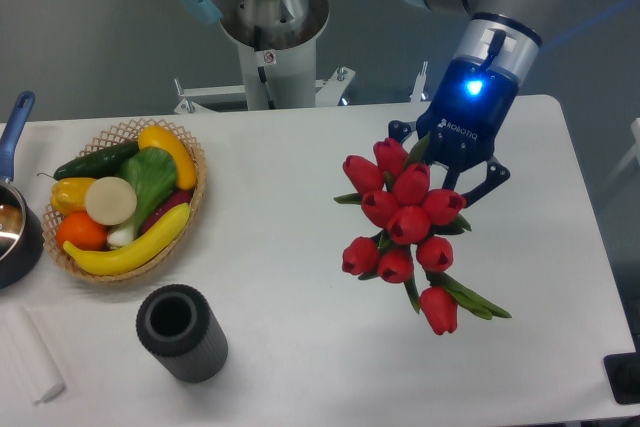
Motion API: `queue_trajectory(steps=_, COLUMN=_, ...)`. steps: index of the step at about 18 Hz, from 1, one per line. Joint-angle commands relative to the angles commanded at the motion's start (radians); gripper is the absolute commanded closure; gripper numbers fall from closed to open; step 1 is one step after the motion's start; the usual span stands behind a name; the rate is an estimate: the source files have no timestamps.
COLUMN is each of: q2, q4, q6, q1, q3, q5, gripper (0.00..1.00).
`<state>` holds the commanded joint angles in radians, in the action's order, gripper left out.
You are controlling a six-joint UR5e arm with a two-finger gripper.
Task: Insert the flowers into the vase
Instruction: 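Carry the red tulip bunch in the gripper toward the black vase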
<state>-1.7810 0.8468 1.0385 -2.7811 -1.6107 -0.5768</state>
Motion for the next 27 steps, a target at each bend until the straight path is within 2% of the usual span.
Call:
queue_trajectory(steps=13, q2=0.006, q4=0.0, q6=-0.034, q1=0.037, q3=0.0, q5=0.0, gripper=0.67)
queue_trajectory(steps=19, q2=0.005, q4=-0.002, q6=-0.044, q1=0.08, q3=0.002, q5=0.0, gripper=0.67)
queue_trajectory(steps=27, q2=-0.051, q4=-0.11, q6=-0.043, q1=0.185, q3=0.024, q5=0.009, gripper=0.67)
